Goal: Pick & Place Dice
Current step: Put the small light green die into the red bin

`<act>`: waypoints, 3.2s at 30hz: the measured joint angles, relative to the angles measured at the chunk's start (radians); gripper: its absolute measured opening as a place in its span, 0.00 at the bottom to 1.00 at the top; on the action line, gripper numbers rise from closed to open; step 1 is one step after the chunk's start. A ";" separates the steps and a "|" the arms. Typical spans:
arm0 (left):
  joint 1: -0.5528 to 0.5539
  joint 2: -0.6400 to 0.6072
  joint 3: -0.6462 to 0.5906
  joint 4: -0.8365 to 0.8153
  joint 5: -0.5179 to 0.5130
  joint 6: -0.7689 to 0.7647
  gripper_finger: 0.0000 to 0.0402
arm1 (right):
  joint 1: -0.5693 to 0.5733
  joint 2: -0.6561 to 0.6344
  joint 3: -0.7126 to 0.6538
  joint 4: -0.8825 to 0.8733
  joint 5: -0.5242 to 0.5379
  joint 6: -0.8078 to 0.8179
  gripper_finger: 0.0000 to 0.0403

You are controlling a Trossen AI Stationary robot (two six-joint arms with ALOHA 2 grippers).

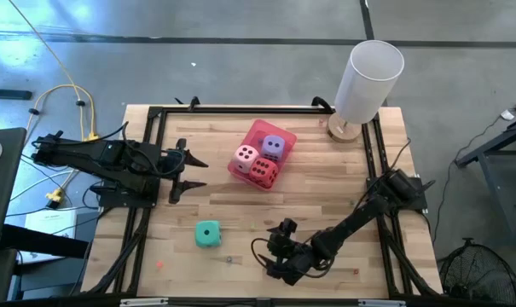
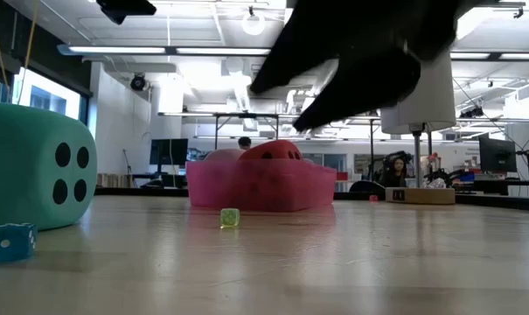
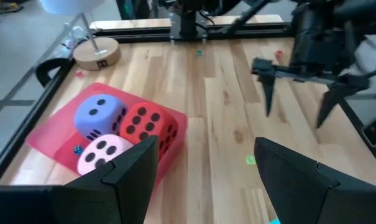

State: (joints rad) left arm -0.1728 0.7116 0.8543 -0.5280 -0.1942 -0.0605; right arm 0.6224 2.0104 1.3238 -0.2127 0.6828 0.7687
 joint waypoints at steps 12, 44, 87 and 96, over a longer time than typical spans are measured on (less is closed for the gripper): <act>-0.029 -0.001 0.000 -0.027 0.022 0.000 0.64 | -0.076 0.104 0.001 0.145 0.034 -0.064 0.98; -0.039 -0.001 0.000 -0.100 0.022 -0.043 0.64 | -0.109 0.183 0.004 0.010 0.011 0.216 0.98; -0.206 -0.001 0.000 -0.101 0.022 -0.045 0.64 | -0.119 0.309 0.002 0.197 0.180 0.142 0.70; -0.206 -0.001 0.000 -0.109 0.021 -0.045 0.64 | -0.119 0.311 0.002 0.198 0.183 0.148 0.50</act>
State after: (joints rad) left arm -0.3786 0.7105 0.8543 -0.6366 -0.1730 -0.1051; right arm 0.5030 2.3214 1.3254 -0.0151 0.8658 0.9172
